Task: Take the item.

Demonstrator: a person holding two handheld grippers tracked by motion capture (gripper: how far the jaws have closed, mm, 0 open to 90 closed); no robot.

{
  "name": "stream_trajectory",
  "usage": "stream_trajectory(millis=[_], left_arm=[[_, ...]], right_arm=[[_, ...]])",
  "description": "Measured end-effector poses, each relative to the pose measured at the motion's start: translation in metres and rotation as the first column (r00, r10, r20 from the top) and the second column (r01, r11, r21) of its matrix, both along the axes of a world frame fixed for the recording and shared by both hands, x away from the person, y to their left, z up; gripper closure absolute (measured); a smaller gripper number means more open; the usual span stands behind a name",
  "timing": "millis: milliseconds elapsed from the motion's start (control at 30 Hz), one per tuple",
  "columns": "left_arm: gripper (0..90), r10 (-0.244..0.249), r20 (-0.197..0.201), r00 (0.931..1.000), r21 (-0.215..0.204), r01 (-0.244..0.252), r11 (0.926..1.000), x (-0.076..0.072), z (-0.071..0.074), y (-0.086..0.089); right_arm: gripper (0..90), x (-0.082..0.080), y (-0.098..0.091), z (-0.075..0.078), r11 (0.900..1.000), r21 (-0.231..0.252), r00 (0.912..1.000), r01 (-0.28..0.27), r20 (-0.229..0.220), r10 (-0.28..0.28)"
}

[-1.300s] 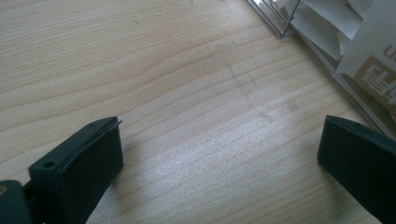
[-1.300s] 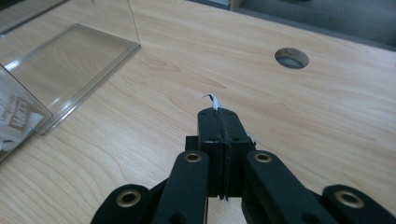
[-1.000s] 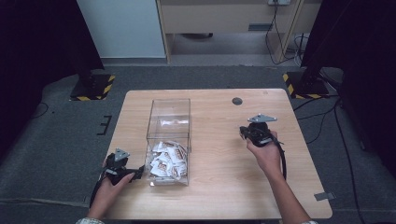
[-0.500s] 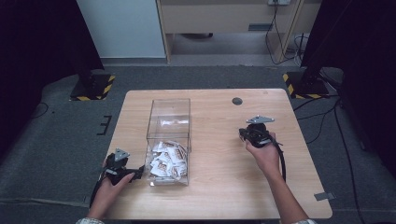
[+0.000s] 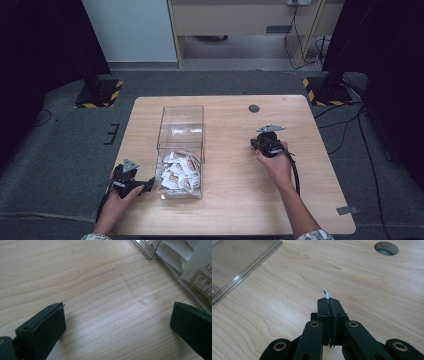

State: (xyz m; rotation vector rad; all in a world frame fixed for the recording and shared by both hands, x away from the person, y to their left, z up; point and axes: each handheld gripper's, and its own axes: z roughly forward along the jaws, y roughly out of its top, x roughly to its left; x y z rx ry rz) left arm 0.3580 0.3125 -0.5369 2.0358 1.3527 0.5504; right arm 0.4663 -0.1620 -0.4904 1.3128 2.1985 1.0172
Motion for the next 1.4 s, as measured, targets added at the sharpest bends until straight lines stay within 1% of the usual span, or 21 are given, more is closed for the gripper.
stream_trajectory(millis=[100,267,467,567,633,700,767,833,867,933,1033,1100,1133,1167,1200,1267,1400], left_arm=[[0.0,0.000,0.000,1.0000,0.000,0.000,1.0000,0.000,0.000,0.000],[0.0,-0.001,-0.001,1.0000,0.001,0.001,1.0000,0.000,0.000,0.000],[0.0,-0.001,-0.001,1.0000,0.001,0.001,1.0000,0.000,0.000,0.000],[0.0,-0.001,0.000,1.0000,0.001,0.001,1.0000,0.000,0.000,0.000],[0.0,-0.001,0.000,1.0000,0.001,0.001,1.0000,0.000,0.000,0.000],[0.0,-0.001,-0.001,1.0000,0.001,0.001,1.0000,0.000,0.000,0.000],[0.0,-0.001,-0.001,1.0000,0.001,0.001,1.0000,0.000,0.000,0.000],[0.0,-0.001,-0.001,1.0000,0.001,0.001,1.0000,0.000,0.000,0.000],[0.0,-0.001,-0.001,1.0000,0.001,0.001,1.0000,0.000,0.000,0.000],[0.0,-0.001,-0.001,1.0000,0.001,0.001,1.0000,0.000,0.000,0.000],[0.0,-0.001,-0.001,1.0000,0.001,0.001,1.0000,0.000,0.000,0.000],[0.0,-0.001,0.000,1.0000,0.001,0.001,1.0000,0.000,0.000,0.000],[0.0,-0.001,-0.001,1.0000,0.001,0.001,1.0000,0.000,0.000,0.000],[0.0,-0.001,-0.001,1.0000,0.001,0.001,1.0000,0.000,0.000,0.000],[0.0,-0.001,0.000,1.0000,0.001,0.001,1.0000,0.000,0.000,0.000],[0.0,-0.001,0.000,1.0000,0.001,0.001,1.0000,0.000,0.000,0.000],[0.0,0.000,0.000,1.0000,0.000,0.000,1.0000,0.000,0.000,0.000]], right_arm=[[88.4,0.003,0.002,-0.002,0.9999,0.010,0.9999,0.009,-0.012,-0.008],[87.5,0.006,0.008,-0.005,1.0000,-0.003,0.9998,0.000,-0.020,0.000],[86.0,0.008,0.010,-0.010,0.9999,-0.007,0.9994,0.009,-0.032,-0.009],[84.2,0.008,0.010,-0.011,0.9999,-0.005,0.9992,0.014,-0.037,-0.014],[80.6,0.008,0.010,-0.011,0.9999,-0.003,0.9991,0.017,-0.040,-0.017],[74.4,0.009,0.010,-0.011,0.9998,0.006,0.9986,0.017,-0.050,-0.017],[68.9,0.009,0.010,-0.011,0.9998,0.001,0.9987,0.018,-0.047,-0.018],[63.6,0.008,0.010,-0.009,0.9998,0.006,0.9985,0.020,-0.052,-0.020],[60.7,0.008,0.010,-0.008,0.9997,0.005,0.9986,0.024,-0.047,-0.024],[55.2,0.008,0.010,-0.006,0.9994,0.018,0.9986,0.030,-0.045,-0.029],[44.1,0.006,0.009,-0.001,0.9991,0.018,0.9986,0.039,-0.037,-0.038],[39.4,0.004,0.008,0.002,0.9990,0.033,0.9991,0.031,-0.030,-0.030],[35.7,0.003,0.008,0.004,0.9987,0.043,0.9990,0.028,-0.035,-0.027],[33.8,0.002,0.008,0.006,0.9987,0.043,0.9992,0.028,-0.030,-0.027],[30.1,-0.001,0.008,0.008,0.9987,0.042,0.9994,0.028,-0.020,-0.027],[20.6,-0.006,0.007,0.013,0.9987,0.042,0.9995,0.031,-0.008,-0.031],[10.7,-0.019,0.003,0.018,0.9990,0.030,0.9992,0.033,0.019,-0.034]])
